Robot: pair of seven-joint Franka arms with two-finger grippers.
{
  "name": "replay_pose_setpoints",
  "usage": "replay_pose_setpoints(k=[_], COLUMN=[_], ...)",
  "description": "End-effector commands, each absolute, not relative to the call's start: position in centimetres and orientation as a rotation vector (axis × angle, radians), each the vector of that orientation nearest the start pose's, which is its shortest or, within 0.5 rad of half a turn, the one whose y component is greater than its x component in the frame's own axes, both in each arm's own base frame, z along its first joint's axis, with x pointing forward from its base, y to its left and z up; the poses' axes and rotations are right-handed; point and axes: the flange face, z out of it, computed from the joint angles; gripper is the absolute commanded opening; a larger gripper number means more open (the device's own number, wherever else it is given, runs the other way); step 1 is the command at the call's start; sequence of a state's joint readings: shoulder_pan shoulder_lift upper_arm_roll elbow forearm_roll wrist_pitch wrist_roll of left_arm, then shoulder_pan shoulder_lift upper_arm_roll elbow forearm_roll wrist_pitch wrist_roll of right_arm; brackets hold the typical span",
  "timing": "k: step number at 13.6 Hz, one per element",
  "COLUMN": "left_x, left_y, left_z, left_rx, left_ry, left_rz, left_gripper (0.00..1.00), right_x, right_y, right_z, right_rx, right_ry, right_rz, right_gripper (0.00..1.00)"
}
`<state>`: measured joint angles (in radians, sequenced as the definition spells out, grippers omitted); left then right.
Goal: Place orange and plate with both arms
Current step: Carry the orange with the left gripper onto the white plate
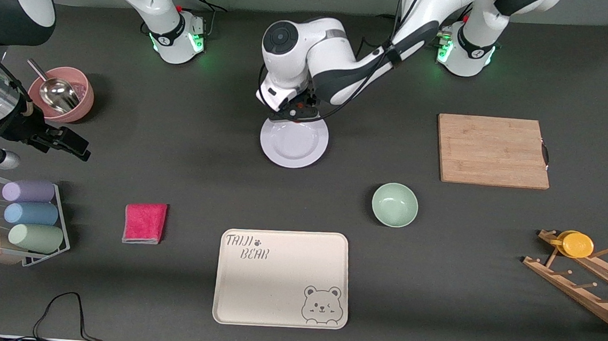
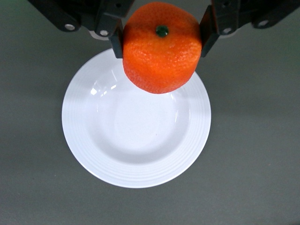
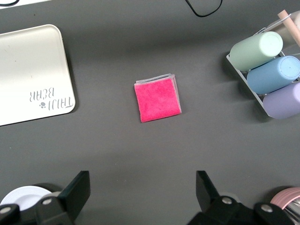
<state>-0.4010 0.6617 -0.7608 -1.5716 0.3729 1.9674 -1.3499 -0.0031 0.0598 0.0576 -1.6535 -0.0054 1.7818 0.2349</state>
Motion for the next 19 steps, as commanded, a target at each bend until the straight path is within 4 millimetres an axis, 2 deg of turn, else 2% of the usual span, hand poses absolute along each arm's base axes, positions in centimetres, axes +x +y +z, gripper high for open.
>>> replay_pose_setpoints(k=[1, 5, 7, 9, 14, 15, 16, 19], left_x=[36.6, 35.3, 34.9, 34.7, 34.8, 34.9, 35.0, 35.4], left_y=[-58.7, -59.7, -60.0, -60.0, -59.9, -59.9, -59.8, -59.7], left_z=[30.5, 25.2, 23.6, 22.6, 22.2, 22.3, 22.3, 22.6], left_rx=[-3.105, -3.090, -3.086, -3.083, -3.079, -3.080, -3.080, -3.081], left_ry=[-0.209, -0.171, -0.175, -0.167, -0.160, -0.165, -0.167, -0.182], left_rz=[0.126, 0.072, 0.057, 0.063, 0.057, 0.058, 0.058, 0.058], left_gripper=[0.00, 0.00, 0.00, 0.00, 0.00, 0.71, 1.00, 1.00], right_x=[58.5, 58.5, 58.5, 58.5, 58.5, 58.5, 58.5, 58.6], right_y=[3.7, 3.5, 3.6, 3.7, 3.2, 3.0, 2.9, 2.5], right_z=[57.2, 57.3, 57.4, 57.4, 57.2, 57.1, 56.8, 56.8], right_rx=[-3.123, -3.128, -3.127, -3.127, -3.126, -3.122, -3.123, -3.125], right_ry=[0.311, 0.303, 0.300, 0.300, 0.310, 0.318, 0.316, 0.322], right_rz=[-0.124, -0.128, -0.133, -0.133, -0.128, -0.124, -0.117, -0.137], right_gripper=[1.00, 1.00, 1.00, 1.00, 1.00, 1.00, 1.00, 1.00])
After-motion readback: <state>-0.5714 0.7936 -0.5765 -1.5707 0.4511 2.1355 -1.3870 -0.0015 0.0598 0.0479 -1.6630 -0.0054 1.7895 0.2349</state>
